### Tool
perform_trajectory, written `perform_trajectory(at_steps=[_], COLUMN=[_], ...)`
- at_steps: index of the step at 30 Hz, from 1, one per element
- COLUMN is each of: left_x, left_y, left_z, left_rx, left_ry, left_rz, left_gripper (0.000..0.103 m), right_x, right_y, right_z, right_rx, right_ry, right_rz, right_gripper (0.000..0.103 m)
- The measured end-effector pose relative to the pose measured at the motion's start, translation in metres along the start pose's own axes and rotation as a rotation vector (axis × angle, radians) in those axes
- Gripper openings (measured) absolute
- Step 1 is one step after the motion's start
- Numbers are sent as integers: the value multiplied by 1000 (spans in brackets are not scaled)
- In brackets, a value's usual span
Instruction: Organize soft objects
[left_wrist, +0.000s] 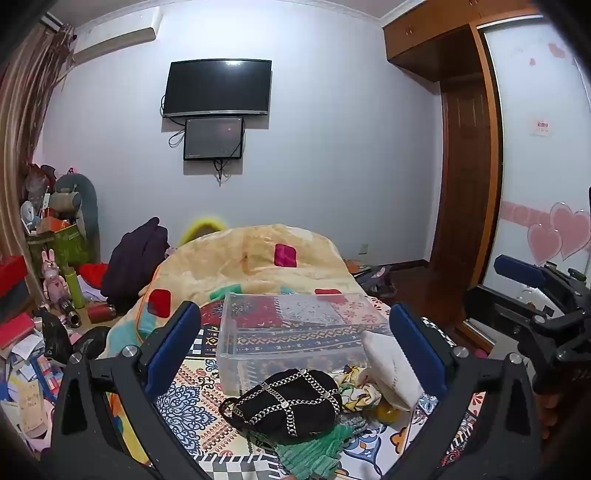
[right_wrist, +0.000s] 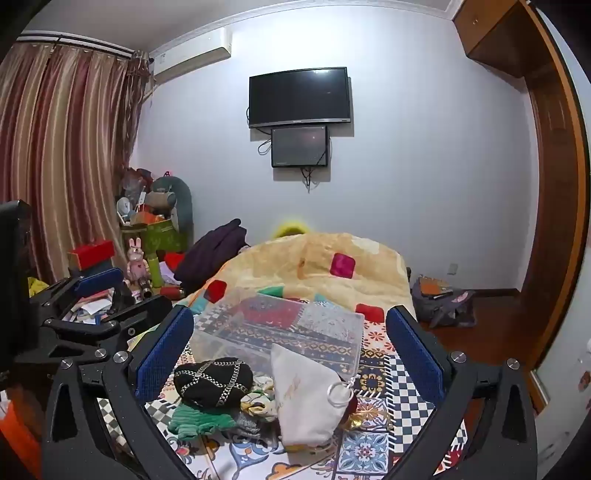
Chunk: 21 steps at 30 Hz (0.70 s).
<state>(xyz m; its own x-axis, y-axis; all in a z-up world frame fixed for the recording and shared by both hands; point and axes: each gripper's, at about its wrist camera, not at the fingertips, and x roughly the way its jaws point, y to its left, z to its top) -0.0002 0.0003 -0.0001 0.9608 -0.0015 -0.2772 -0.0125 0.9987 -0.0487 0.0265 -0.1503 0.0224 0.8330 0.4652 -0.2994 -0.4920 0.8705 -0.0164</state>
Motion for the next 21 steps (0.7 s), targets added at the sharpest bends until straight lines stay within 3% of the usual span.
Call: perform_trajectory(at_steps=[10, 21], left_x=[13, 0], left_y=[-10, -6], left_z=[-10, -3], left_rx=[10, 15], left_ry=[-9, -21], left_rz=[11, -4], left_gripper=[103, 103], right_x=[-2, -1], right_y=[2, 0], right_z=[-1, -2], right_rx=[-5, 15], right_ry=[3, 5], right_rz=[10, 20], right_gripper=[103, 103])
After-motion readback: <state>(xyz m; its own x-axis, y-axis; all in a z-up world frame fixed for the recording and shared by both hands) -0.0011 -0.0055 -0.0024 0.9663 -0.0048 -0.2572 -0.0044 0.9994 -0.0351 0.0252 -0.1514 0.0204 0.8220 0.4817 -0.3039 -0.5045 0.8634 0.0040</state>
